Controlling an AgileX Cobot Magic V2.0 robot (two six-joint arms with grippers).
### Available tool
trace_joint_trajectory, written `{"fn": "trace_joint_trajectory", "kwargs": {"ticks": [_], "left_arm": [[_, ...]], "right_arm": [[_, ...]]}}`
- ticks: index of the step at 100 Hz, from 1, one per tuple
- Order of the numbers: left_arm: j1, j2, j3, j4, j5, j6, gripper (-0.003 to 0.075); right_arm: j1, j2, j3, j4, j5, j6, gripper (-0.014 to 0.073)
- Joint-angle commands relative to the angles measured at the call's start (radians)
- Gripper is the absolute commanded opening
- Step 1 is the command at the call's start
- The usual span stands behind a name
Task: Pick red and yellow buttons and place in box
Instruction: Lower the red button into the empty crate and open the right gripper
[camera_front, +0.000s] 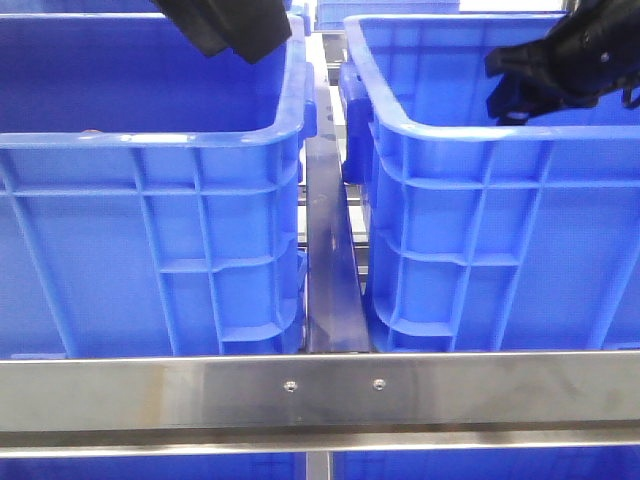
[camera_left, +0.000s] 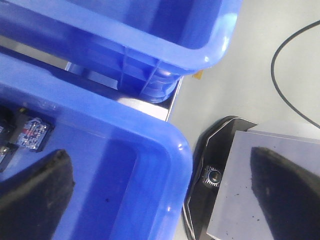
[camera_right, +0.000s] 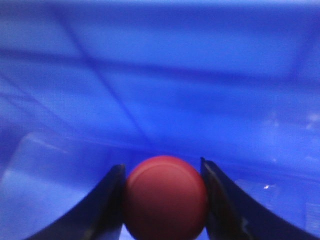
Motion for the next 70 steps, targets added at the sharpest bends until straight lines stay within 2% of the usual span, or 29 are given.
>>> {"fn": "trace_joint_trajectory", "kwargs": {"ticks": [1,22,29,39,46,70], "left_arm": [[-0.006,-0.042,-0.031,-0.034,-0.029,-0.009,0.0671],[-0.006,-0.042,-0.031,-0.034,-0.029,-0.009,0.0671],[-0.006,-0.042,-0.031,-0.034,-0.029,-0.009,0.0671],[-0.006,-0.042,-0.031,-0.034,-0.029,-0.009,0.0671],[-0.006,-0.042,-0.031,-0.034,-0.029,-0.009,0.0671],[-0.006,-0.042,-0.031,-0.032,-0.025,-0.009,0.0671]], "right_arm": [[-0.003,-0.041,-0.039,0.022,-0.004,-0.014,0.0181],[-0.003,-0.032,-0.039,0.022,-0.013,-0.014,0.0209],[-0.003,-0.032,-0.039,0.022,-0.013,-0.014,0.0293],[-0.003,-0.032,-0.039,0.022,-0.013,-0.014,0.0467],[-0.003,-0.032,-0.039,0.022,-0.014,-0.014,0.0535],[-0.003,-0.074,-0.034,0.022,0.014,-0.014,0.054]]}}
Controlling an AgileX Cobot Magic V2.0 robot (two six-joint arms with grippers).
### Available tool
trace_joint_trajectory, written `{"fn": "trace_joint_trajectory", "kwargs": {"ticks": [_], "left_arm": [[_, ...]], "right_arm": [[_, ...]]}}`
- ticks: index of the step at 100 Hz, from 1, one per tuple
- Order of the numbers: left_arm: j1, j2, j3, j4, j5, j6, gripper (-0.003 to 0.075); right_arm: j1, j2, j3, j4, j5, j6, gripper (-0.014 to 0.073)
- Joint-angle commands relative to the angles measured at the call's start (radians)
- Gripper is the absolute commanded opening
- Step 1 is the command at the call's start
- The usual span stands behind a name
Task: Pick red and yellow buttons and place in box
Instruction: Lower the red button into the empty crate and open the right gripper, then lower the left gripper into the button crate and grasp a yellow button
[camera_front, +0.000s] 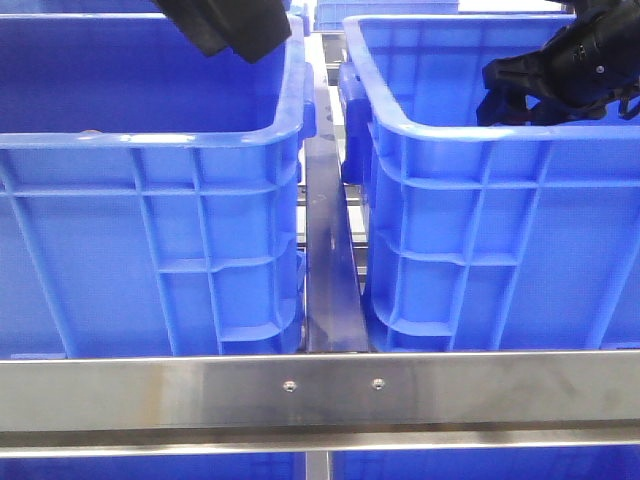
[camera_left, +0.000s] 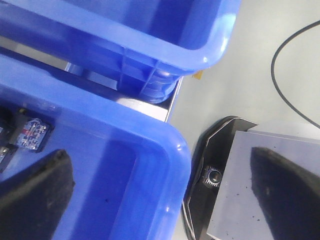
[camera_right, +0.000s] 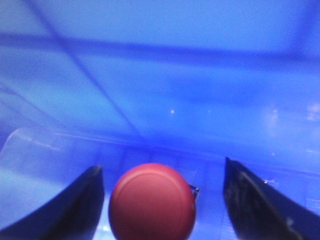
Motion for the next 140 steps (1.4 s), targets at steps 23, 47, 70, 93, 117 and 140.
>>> {"fn": "trace_joint_trajectory", "kwargs": {"ticks": [23,47,70,93,117,140], "left_arm": [[-0.006,-0.042,-0.031,-0.032,-0.025,-0.009,0.0671],[-0.006,-0.042,-0.031,-0.032,-0.023,-0.009,0.0671],[-0.006,-0.042,-0.031,-0.032,-0.006,-0.009,0.0671],[-0.006,-0.042,-0.031,-0.032,-0.006,-0.009,0.0671],[-0.006,-0.042,-0.031,-0.032,-0.006,-0.009,0.0671],[0.001,-0.042,-0.031,0.101,-0.106,-0.172,0.0671]], "right_arm": [[-0.004,-0.217,0.032,0.018,0.061,-0.012,0.0535],[-0.004,-0.404,0.205,0.019,0.121,-0.012,0.029],[-0.003,-0.599,0.365,0.019,0.144,-0.012,-0.0058],[-0.003,-0.788,0.51,0.02,0.174,-0.012,-0.0062],[-0.003,-0.996,0.652,0.02,0.213,-0.012,-0.0062],[-0.003,-1.1,0.688,0.022,0.238,-0.012,-0.0062]]}}
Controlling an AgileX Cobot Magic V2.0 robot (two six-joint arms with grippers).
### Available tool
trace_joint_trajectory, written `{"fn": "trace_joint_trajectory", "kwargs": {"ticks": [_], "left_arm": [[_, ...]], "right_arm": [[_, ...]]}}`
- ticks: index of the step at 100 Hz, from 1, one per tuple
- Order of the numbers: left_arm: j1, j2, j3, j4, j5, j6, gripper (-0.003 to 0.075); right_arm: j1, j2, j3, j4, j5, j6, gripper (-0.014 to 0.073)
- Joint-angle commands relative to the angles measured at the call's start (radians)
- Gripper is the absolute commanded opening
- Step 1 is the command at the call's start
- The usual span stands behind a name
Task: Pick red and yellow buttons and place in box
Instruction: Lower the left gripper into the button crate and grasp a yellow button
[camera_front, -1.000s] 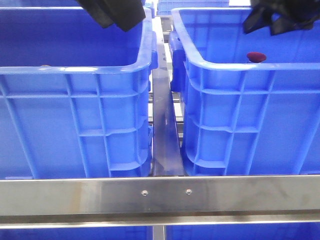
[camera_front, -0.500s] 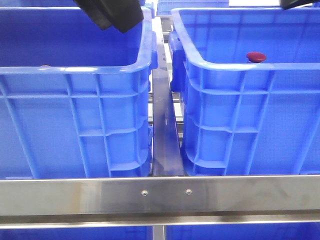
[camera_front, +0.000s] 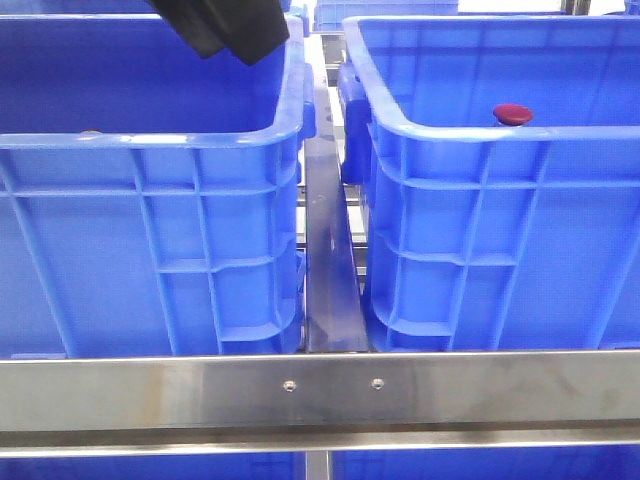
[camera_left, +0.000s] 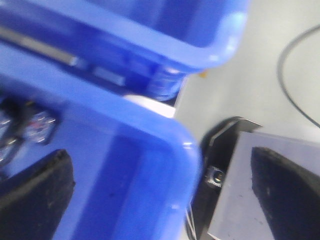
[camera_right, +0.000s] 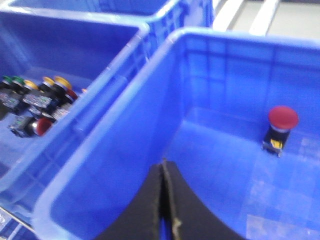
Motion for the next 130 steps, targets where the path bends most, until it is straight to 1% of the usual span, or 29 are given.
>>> {"fn": "trace_joint_trajectory", "kwargs": {"ticks": [1,12,17,31,43,65,85,98,116,130], "left_arm": [[0.001,-0.042,-0.031,0.07,-0.093,-0.117,0.0671],[0.026,-0.042,-0.031,0.179,-0.154,-0.305,0.0671],[0.042,-0.042,-0.031,0.214,-0.172,-0.366,0.0671],[0.103,-0.042,-0.031,0.235,-0.217,-0.474,0.0671],[0.163,-0.037,-0.031,0.236,-0.24,-0.536,0.0671],[0.256,-0.005,-0.031,0.236,-0.284,-0.54,0.0671],[0.316,0.063,-0.031,0.236,-0.294,-0.54,0.0671],[0.358,0.104,-0.031,0.241,-0.321,-0.567,0.0671],[0.395,0.178,-0.031,0.241,-0.355,-0.567,0.0671],[0.401,0.228,-0.031,0.264,-0.384,-0.567,0.0671]], "right_arm": [[-0.003,-0.03,-0.022,0.03,0.009,-0.01,-0.0062],[-0.003,-0.034,-0.022,0.03,0.009,-0.01,-0.0062],[-0.003,-0.034,-0.022,0.03,0.009,-0.01,-0.0062],[-0.003,-0.032,-0.022,0.03,0.009,-0.01,-0.0062],[-0.003,-0.032,-0.022,0.03,0.009,-0.01,-0.0062],[-0.003,-0.032,-0.022,0.03,0.007,-0.01,-0.0062],[-0.003,-0.032,-0.022,0.03,0.005,-0.01,-0.0062],[-0.003,-0.032,-0.022,0.03,0.005,-0.01,-0.0062],[-0.003,-0.031,-0.022,0.03,0.005,-0.01,-0.0062],[-0.003,-0.031,-0.022,0.03,0.005,-0.01,-0.0062]]}}
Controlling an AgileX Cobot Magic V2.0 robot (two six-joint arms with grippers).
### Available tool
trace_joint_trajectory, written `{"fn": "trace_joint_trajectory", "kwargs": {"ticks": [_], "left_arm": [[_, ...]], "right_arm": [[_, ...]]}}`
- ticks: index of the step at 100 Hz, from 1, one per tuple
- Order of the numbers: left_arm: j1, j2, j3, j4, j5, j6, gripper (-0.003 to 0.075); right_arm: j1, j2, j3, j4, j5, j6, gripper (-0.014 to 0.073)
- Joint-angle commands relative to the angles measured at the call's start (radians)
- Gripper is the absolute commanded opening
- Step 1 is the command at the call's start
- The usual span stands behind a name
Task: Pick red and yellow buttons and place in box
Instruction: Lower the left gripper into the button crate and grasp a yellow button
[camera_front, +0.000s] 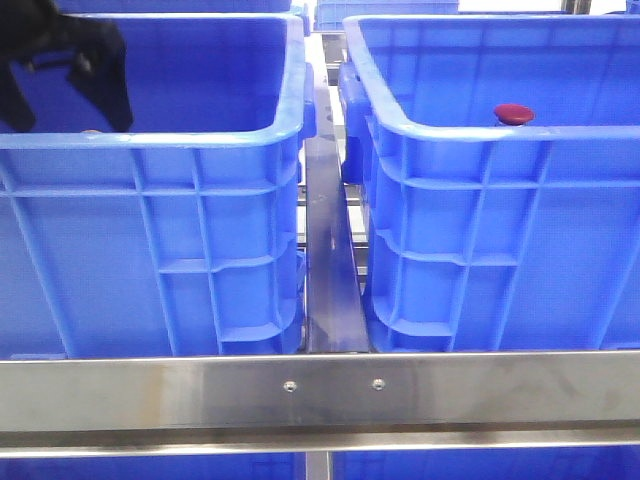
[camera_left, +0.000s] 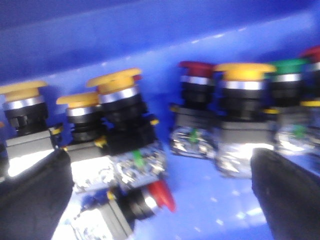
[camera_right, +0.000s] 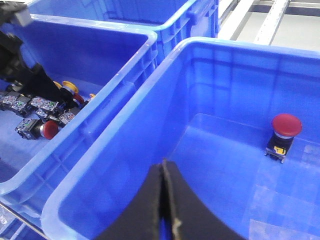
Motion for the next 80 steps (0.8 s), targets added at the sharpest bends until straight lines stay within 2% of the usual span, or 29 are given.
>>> {"fn": "trace_joint_trajectory", "kwargs": {"ticks": [1,54,64,80], "left_arm": [[0.008,-0.018,-0.031,0.008,-0.066,-0.011,0.0671],[0.018,0.071,-0.031,0.019,-0.121,-0.011,0.0665],[0.018,0.073,-0.031,0.019,-0.123,-0.011,0.0603],[0.018,0.073,-0.031,0.019,-0.124,-0.011,0.0406]], "right_arm": [[-0.003,-0.006,-0.024,0.03,-0.01,-0.01,-0.0062],[-0.003,-0.006,-0.024,0.03,-0.01,-0.01,-0.0062],[-0.003,-0.006,-0.024,0.03,-0.01,-0.01,-0.0062],[-0.003,-0.006,-0.024,0.03,-0.01,-0.01,-0.0062]]}}
